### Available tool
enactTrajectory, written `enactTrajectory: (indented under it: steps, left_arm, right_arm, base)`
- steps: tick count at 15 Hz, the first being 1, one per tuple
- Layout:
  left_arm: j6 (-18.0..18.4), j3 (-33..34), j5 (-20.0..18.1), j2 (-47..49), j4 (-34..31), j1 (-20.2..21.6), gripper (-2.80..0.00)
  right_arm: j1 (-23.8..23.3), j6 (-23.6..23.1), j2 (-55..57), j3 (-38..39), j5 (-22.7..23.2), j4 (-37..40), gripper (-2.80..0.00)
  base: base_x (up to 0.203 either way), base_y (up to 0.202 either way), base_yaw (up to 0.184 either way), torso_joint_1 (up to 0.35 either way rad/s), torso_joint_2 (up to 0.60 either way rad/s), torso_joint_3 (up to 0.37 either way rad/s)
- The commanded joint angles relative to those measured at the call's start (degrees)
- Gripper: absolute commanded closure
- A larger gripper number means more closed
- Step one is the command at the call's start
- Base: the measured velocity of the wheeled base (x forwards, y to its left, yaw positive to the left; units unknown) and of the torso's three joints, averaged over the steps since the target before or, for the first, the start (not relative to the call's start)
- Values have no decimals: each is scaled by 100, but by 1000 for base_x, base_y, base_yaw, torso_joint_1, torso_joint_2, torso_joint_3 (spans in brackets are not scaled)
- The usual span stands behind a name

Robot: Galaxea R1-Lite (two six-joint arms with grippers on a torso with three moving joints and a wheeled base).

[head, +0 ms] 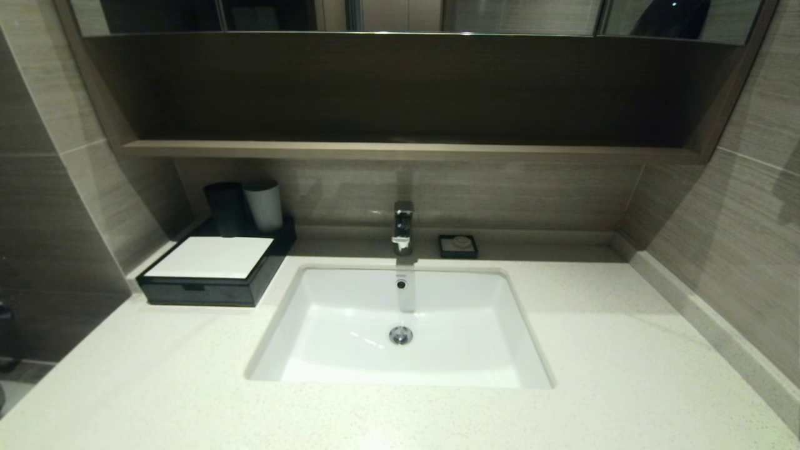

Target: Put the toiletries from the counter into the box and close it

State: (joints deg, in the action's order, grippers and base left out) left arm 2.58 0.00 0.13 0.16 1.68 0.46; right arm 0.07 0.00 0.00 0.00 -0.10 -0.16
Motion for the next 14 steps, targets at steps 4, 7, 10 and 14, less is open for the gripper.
enactTrajectory:
  steps: [4, 7, 10, 14]
  left_arm:
    - [-47, 114, 4, 2, 8, -2, 0]
    - [-47, 114, 4, 2, 8, -2, 0]
    - [-47, 114, 4, 2, 8, -1, 0]
    - [-47, 114, 4, 2, 8, 6, 0]
  right_arm:
    - [1, 0, 0, 9, 1, -2, 0]
    - [1, 0, 0, 9, 1, -2, 0]
    - [1, 0, -7, 9, 1, -2, 0]
    - [1, -9, -9, 9, 1, -2, 0]
  base:
    - [0, 0, 0, 0, 0, 0]
    - [0, 0, 0, 0, 0, 0]
    - [0, 0, 0, 0, 0, 0]
    - [0, 0, 0, 0, 0, 0]
